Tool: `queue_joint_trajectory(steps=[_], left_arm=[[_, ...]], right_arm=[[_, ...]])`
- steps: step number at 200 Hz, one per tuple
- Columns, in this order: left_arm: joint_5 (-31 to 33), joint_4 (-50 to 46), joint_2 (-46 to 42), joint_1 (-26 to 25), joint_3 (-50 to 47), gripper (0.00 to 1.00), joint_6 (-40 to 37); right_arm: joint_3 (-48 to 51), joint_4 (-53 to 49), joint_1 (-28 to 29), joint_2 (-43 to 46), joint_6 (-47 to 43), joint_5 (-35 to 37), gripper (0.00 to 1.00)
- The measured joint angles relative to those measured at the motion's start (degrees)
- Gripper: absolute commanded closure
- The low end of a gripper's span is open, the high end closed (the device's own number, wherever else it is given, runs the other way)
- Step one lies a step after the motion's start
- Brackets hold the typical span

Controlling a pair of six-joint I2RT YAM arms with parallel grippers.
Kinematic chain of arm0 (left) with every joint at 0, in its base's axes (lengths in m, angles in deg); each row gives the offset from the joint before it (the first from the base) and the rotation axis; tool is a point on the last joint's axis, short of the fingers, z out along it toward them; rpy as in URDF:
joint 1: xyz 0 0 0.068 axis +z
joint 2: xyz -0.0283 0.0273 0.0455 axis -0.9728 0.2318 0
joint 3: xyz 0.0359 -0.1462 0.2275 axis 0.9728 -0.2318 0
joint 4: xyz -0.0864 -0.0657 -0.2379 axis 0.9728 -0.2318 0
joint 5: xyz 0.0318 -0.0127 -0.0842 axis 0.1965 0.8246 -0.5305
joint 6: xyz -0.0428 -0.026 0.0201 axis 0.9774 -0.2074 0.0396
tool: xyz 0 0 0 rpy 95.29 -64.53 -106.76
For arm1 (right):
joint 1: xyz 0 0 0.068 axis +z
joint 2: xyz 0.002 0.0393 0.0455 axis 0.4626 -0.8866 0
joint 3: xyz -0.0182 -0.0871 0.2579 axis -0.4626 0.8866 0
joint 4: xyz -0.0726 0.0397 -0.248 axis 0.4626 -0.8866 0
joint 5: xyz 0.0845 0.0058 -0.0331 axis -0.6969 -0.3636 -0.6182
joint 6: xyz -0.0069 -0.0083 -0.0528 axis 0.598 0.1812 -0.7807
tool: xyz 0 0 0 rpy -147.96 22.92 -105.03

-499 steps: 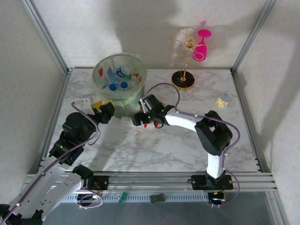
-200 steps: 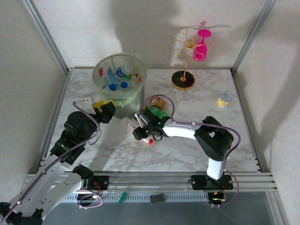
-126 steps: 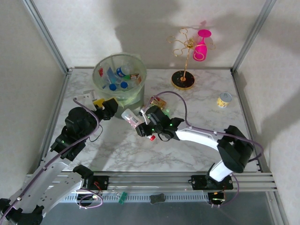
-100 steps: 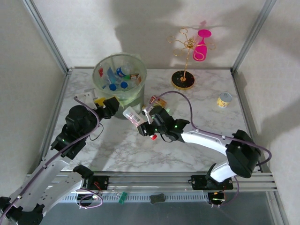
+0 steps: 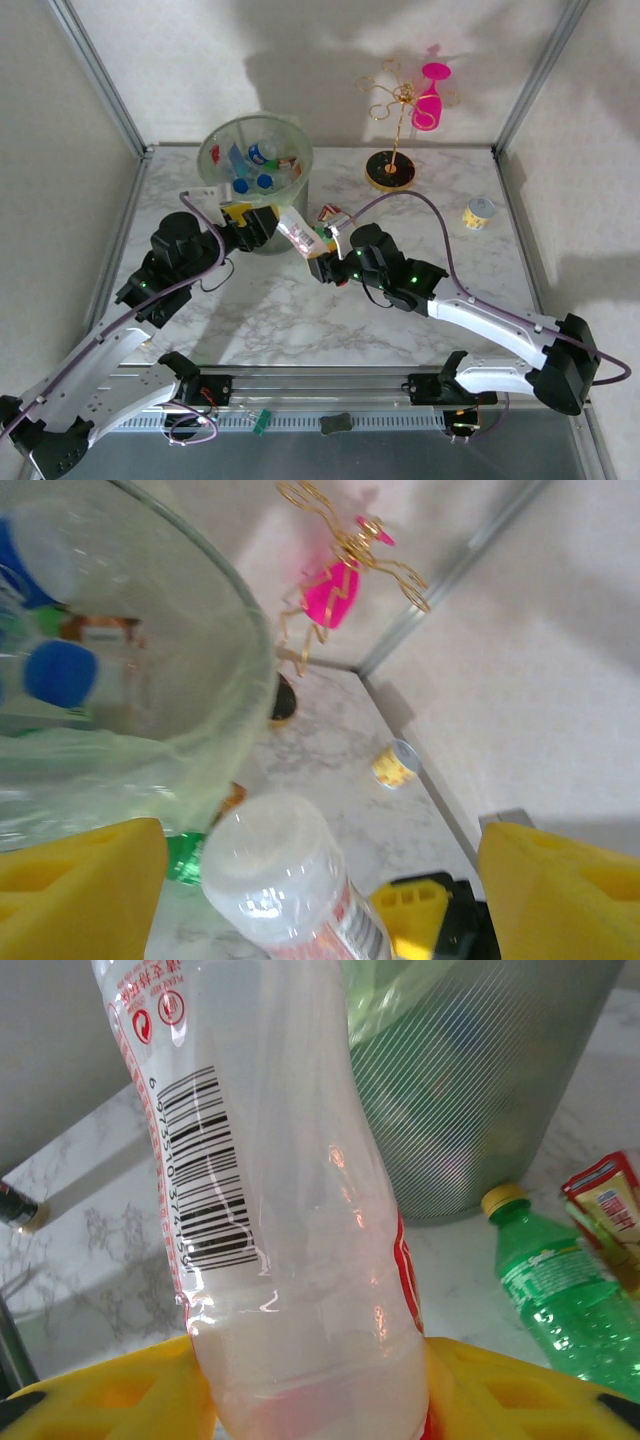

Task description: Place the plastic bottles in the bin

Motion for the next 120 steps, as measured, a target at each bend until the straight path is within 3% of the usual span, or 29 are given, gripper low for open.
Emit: queue_joint_trajectory(steps=[50, 120], left_arm=[[-4.0, 2.3, 3.6, -5.9, 0.2, 0.16, 1.2], [-6.6, 9.6, 6.7, -6.6, 0.2, 0.20, 6.0]], right_arm=[[-4.3, -0.7, 0.0, 1.8, 0.5, 1.6, 0.46], [-5.2, -0.1, 0.0, 4.1, 2.8, 0.5, 0.46]])
